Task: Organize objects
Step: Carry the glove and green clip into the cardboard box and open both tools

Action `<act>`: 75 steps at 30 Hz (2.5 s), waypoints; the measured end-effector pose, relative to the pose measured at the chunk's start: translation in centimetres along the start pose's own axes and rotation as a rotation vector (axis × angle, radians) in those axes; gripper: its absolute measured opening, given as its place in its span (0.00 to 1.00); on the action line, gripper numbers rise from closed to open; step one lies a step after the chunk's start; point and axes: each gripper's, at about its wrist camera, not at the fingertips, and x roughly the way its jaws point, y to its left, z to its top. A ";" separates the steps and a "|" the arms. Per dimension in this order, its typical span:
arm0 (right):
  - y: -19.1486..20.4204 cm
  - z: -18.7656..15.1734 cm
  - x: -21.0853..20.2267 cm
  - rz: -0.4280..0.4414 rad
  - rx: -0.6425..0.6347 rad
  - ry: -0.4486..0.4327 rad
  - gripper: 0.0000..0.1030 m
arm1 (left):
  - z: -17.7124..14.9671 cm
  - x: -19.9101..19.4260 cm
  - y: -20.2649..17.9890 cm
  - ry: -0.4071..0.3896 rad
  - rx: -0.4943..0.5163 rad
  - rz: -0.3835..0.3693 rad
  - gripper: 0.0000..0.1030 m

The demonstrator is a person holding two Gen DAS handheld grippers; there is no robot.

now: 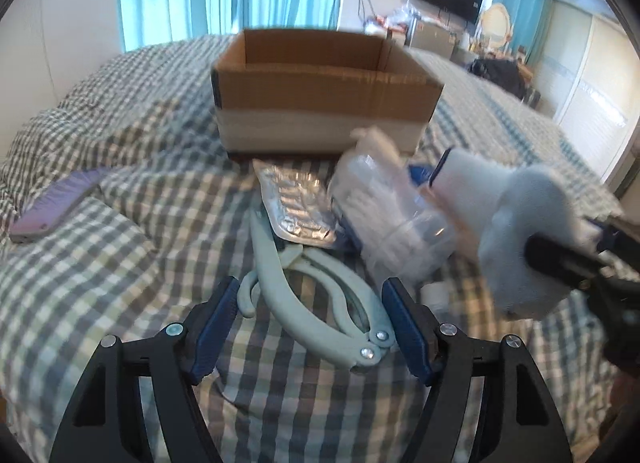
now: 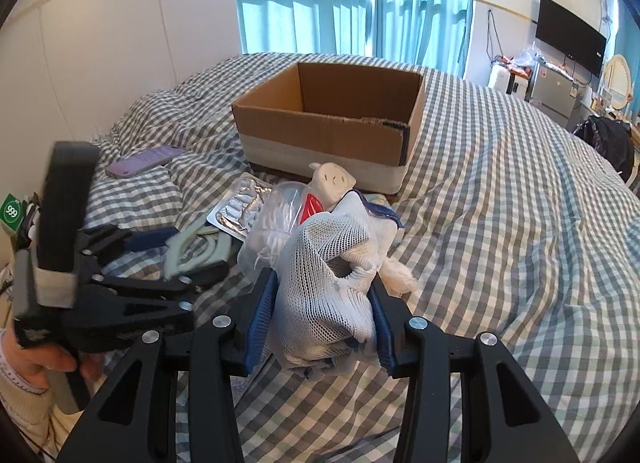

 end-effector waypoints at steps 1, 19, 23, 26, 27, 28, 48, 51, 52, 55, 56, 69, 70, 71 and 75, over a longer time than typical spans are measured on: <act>0.0 0.1 -0.3 -0.002 -0.002 -0.006 0.43 | 0.2 -0.5 0.0 -0.015 -0.001 -0.003 0.72; -0.4 1.3 -1.5 -0.007 -0.002 -0.048 0.42 | 2.6 -2.7 0.4 -0.136 -0.009 0.015 0.11; -0.5 2.7 -2.5 -0.007 -0.018 -0.085 0.42 | 3.8 -4.5 0.8 -0.177 -0.032 0.001 0.09; -0.6 4.6 -3.4 0.001 -0.026 -0.126 0.42 | 5.8 -5.7 0.6 -0.223 -0.024 0.005 0.09; -0.6 5.4 -3.7 -0.003 -0.035 -0.143 0.42 | 6.4 -6.0 0.4 -0.239 -0.014 0.015 0.09; -0.5 5.9 -3.9 -0.006 -0.041 -0.154 0.42 | 7.2 -6.3 0.2 -0.256 -0.001 0.018 0.09; -0.8 20.3 -0.6 -0.032 -0.086 -0.314 0.42 | 20.8 -6.6 -1.1 -0.443 0.048 -0.018 0.09; -1.4 22.0 1.6 -0.032 -0.084 -0.303 0.42 | 22.2 -4.7 -0.9 -0.431 0.055 -0.011 0.09; -1.7 22.4 2.7 -0.035 -0.080 -0.294 0.42 | 22.4 -4.2 -0.8 -0.426 0.056 -0.006 0.09; -2.8 23.2 5.8 -0.029 -0.060 -0.255 0.42 | 23.1 -1.2 -0.2 -0.386 0.055 0.003 0.09; -3.2 23.3 6.9 -0.027 -0.052 -0.240 0.42 | 23.2 -0.5 -0.2 -0.373 0.054 0.006 0.09; -7.7 21.4 15.8 0.022 0.023 -0.096 0.43 | 22.1 9.9 1.4 -0.174 0.046 0.048 0.09; -7.9 21.3 15.7 0.026 0.030 -0.099 0.44 | 22.0 10.1 1.3 -0.166 0.047 0.048 0.09; -8.0 21.2 15.5 0.030 0.037 -0.101 0.44 | 21.9 10.4 1.3 -0.158 0.052 0.049 0.09; -8.3 21.5 14.1 0.009 0.044 -0.136 0.57 | 22.2 10.1 1.0 -0.148 0.050 0.048 0.11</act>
